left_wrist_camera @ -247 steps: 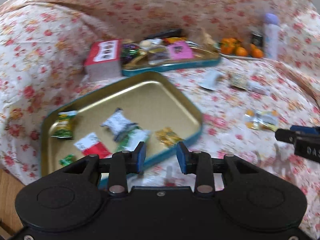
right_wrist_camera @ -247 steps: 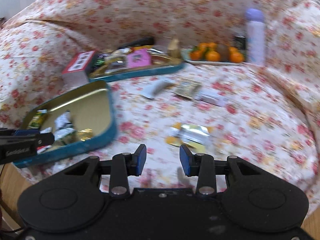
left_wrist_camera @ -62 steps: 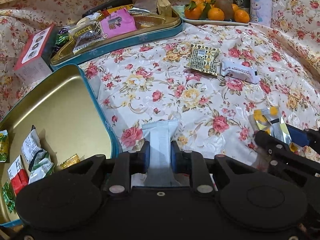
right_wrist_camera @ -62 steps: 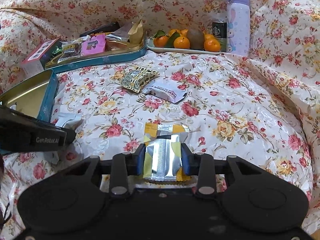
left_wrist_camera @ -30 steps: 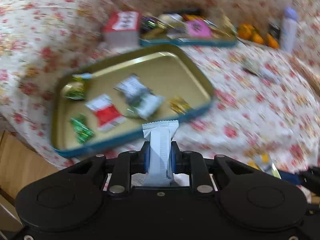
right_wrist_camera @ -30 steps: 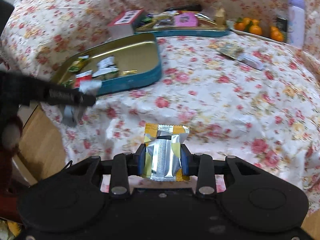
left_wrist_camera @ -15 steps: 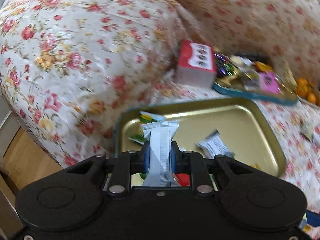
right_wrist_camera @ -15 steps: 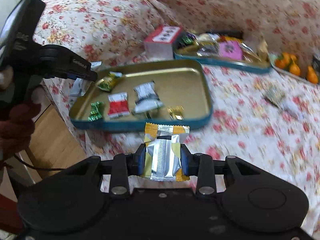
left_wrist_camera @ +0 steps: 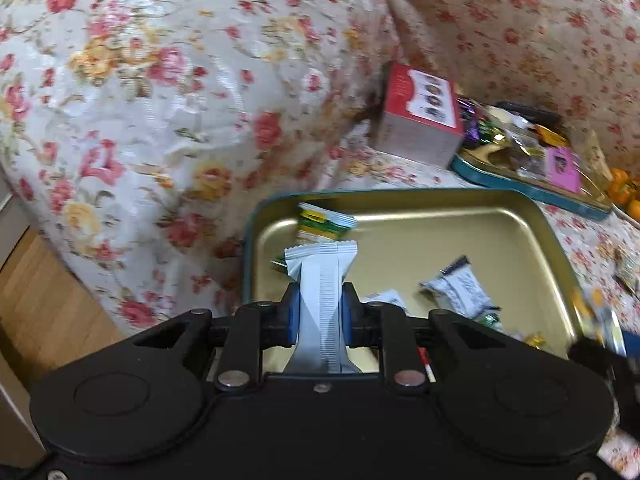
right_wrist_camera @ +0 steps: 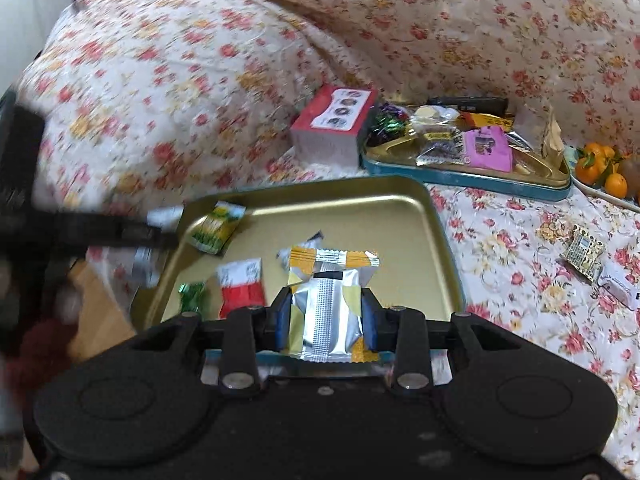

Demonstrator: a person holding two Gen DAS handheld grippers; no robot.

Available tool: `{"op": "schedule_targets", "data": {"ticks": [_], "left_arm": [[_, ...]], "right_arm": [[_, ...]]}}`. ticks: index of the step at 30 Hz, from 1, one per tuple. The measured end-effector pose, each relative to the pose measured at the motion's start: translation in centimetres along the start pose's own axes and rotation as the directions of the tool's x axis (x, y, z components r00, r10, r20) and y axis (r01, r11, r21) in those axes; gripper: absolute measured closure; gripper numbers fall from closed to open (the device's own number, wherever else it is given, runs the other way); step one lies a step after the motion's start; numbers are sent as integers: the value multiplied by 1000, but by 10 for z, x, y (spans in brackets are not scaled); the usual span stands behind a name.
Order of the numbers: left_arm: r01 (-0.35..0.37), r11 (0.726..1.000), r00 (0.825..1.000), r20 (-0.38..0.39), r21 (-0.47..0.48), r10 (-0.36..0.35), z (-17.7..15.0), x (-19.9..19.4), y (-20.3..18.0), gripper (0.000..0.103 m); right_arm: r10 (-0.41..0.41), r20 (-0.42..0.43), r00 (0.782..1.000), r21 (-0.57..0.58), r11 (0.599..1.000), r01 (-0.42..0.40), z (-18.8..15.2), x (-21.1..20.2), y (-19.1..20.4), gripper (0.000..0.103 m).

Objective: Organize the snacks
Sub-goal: 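Open the left gripper then the right gripper to drop both packets into the tray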

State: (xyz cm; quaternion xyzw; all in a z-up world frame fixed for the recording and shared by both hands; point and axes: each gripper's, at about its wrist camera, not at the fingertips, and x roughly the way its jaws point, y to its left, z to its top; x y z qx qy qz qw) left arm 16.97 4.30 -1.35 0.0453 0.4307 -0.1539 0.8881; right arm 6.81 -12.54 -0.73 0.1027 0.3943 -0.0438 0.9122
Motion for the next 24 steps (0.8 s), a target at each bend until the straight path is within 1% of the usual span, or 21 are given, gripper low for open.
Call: {"op": "schedule_targets", "data": {"ticks": [4,9,14,17,18,20,24], "left_arm": [[70,996,998,-6,56,-70,-6,-3,-17,76],[136,984,991,-2,117,-137,-11,-9,-35,76],[176,974,984,-14,146,-176,-15,-9,-43,75],[212,966,977,-17,148,-211,-15,-8,-46,74],[215,965,976,-12,148,-216,-15,-9,-46,74],[214,965,976,-1,152,-217,-16,-11,-46,68],[184,972,982,13,144,-188,-15,-11,-44,68]], "right_arm": [[-50,17,999,53,997,49,12,15,-7,66],[-100,9,995,91,991,99,18,31,-18,66],[-125,2,992,104,987,124,20,39,-23,66],[-131,-4,991,104,986,131,20,43,-23,66],[-132,-7,991,103,986,132,20,44,-22,66],[-137,-9,991,98,986,137,20,47,-21,66],[-147,-17,989,86,985,148,19,52,-18,66]]}}
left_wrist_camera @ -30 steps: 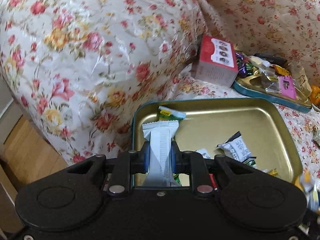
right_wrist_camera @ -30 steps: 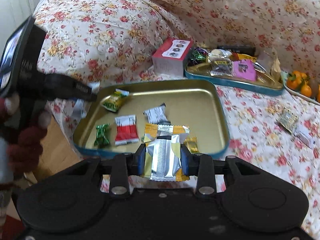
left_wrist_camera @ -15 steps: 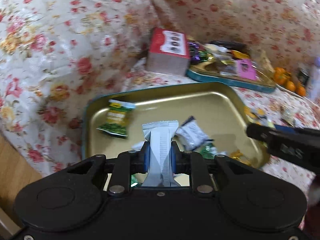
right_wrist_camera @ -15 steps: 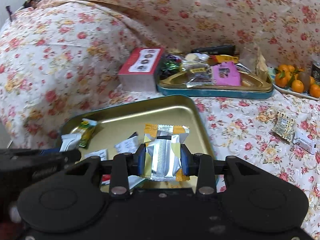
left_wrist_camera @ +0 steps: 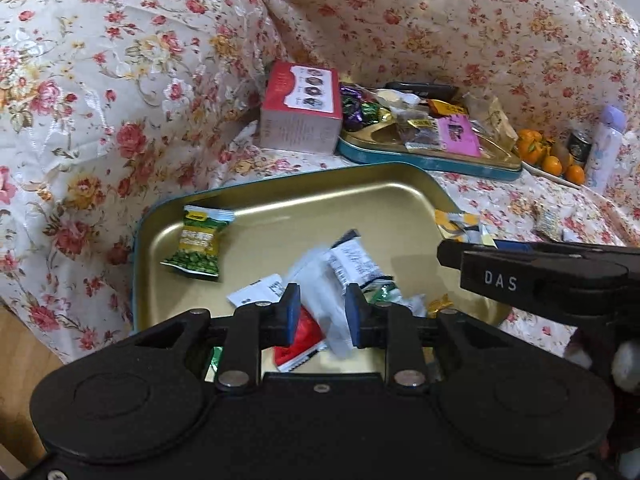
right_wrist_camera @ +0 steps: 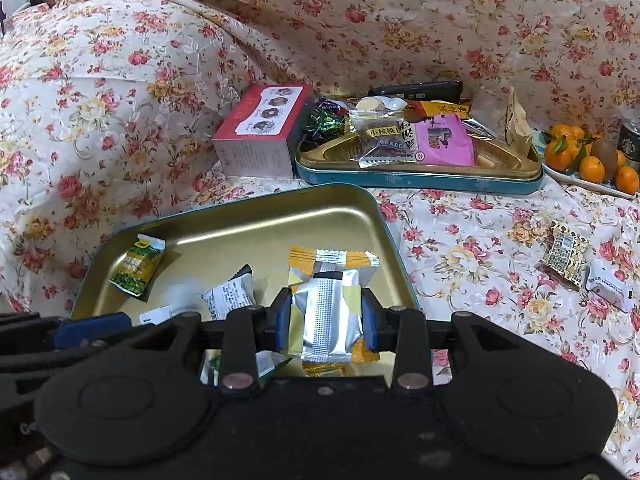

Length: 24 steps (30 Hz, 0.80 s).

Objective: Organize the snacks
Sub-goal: 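Open the left gripper then the right gripper to drop both packets into the tray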

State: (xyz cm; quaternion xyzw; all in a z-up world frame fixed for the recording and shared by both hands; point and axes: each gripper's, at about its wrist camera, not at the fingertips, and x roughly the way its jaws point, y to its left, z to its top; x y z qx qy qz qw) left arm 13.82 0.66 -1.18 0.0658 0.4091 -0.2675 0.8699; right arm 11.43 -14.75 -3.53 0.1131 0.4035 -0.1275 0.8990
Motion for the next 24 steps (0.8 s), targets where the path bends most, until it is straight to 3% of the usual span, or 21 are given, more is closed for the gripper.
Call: {"op": "schedule_targets", "data": {"ticks": [11,24], "left_arm": [[-94,995,994,-58,-43,92,0,9,8,68],[-126,990,990,-77,-65,121,0,10,13,68]], "right_arm": [[-28,-6,1000,-6,1000,28,-1,5,1,65],[-38,4,999,-33,999,38,-4,1,6,63]]}}
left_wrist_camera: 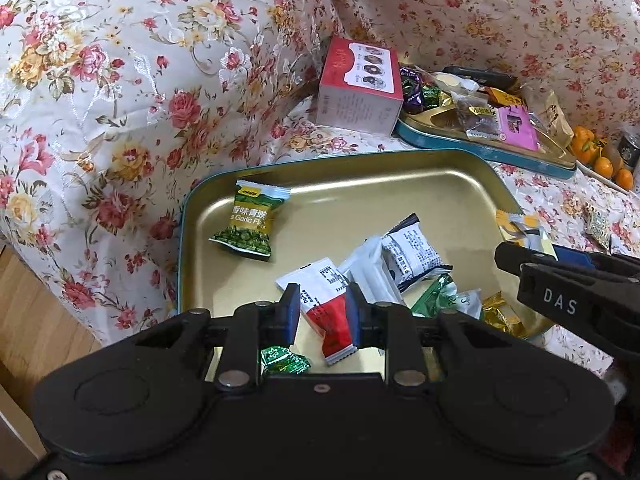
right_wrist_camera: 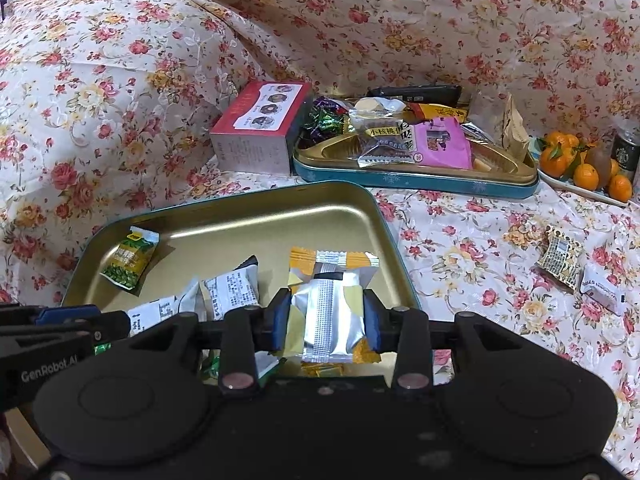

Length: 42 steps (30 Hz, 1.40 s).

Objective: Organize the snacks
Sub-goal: 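Open the left gripper then the right gripper to drop both packets into the tray, then move both open grippers back from the tray toward the remaining packets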

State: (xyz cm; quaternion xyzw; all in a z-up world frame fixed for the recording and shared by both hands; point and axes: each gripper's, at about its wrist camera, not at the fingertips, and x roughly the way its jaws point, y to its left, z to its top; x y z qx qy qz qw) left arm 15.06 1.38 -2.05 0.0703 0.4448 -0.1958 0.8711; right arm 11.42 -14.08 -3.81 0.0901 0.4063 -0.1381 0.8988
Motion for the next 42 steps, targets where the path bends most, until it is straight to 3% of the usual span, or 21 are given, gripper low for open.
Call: {"op": "schedule_targets", "data": {"ticks": [29,37,42], "left_arm": [[-2,999,999,36,51,0,-5,-13,-14,68],[9,993,998,68,116,-17,-12,-18,-32,68],[64,984,992,93,168,-80,-19,-29,-48,68]], "right_arm": [[7,40,999,-5,1000,-6,-10,-33,2,60],[-10,62,998,30,1000,8,-22,-55,-24,60],[-48,67,997,83,996,42,-36,-68,-58,60]]}}
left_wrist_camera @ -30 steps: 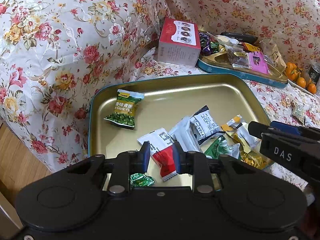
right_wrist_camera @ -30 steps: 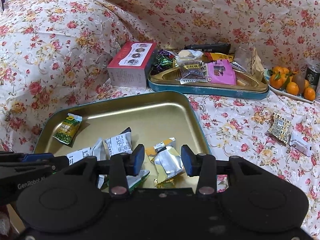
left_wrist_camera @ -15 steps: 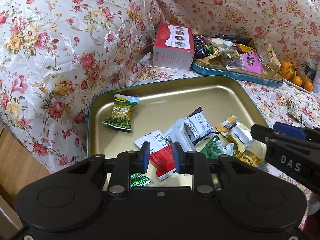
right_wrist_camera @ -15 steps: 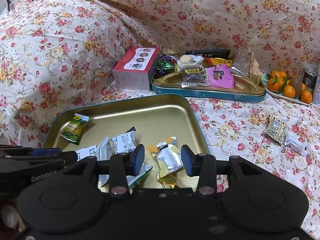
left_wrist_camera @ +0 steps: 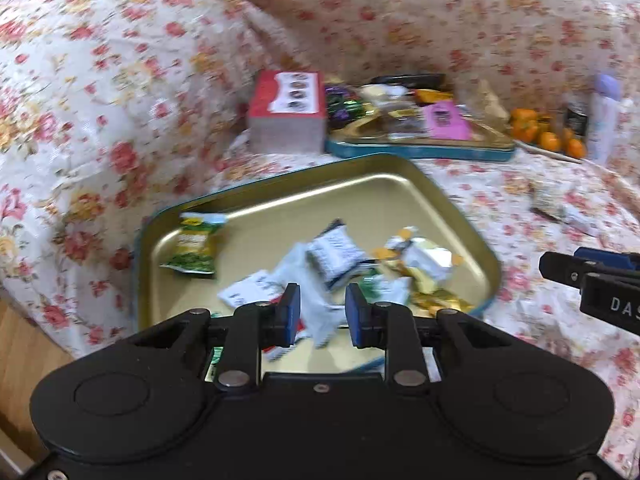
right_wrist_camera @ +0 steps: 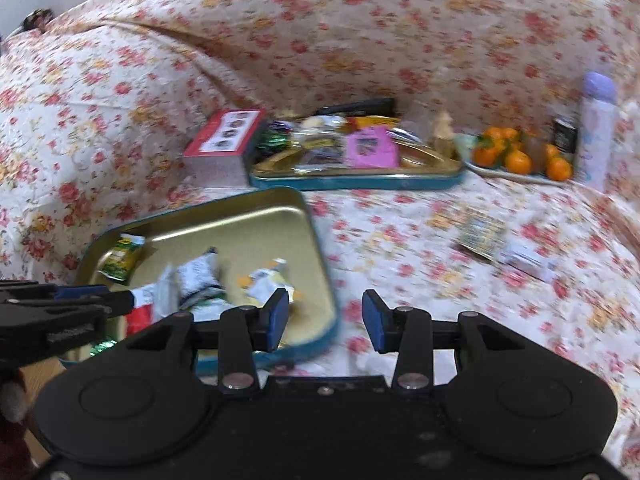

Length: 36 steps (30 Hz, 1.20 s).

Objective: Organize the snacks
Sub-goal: 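Move both open grippers back from the tray toward the remaining packets, then grasp the white Hawthorn packet with the right gripper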

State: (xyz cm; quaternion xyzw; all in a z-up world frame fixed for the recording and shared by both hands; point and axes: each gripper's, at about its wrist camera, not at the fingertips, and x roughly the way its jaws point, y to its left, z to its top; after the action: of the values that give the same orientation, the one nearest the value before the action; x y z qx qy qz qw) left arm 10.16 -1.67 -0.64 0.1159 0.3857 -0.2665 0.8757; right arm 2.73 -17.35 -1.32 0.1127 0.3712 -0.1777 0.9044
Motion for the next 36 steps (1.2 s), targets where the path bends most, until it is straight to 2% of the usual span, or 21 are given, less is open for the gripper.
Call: {"op": "schedule_targets", "data": {"ticks": [5,14,19,26,36], "left_arm": [[42,997,999,10,68,-43,-8,-5,-30,68],[130,985,988,-94,115,-119,-34,3,-89,68],[143,977,987,-99,158,-129,-29,6,-119,68],[163,969,985,-86,185,-149,-1,16,-150,68],[169,970,978,-149,175,-144,7,46,-179,68]], "right_arm": [[-55,-18,998,48,997,56,-18,-9,-42,60],[-152,-100,983,142,976,165,-61,-17,-118,60],[-183,-102,978,164,966,198,-70,-18,-148,60],[-175,-52,983,153,972,181,-54,-11,-169,58],[-144,34,989,21,989,144,-10,20,-186,56]]}}
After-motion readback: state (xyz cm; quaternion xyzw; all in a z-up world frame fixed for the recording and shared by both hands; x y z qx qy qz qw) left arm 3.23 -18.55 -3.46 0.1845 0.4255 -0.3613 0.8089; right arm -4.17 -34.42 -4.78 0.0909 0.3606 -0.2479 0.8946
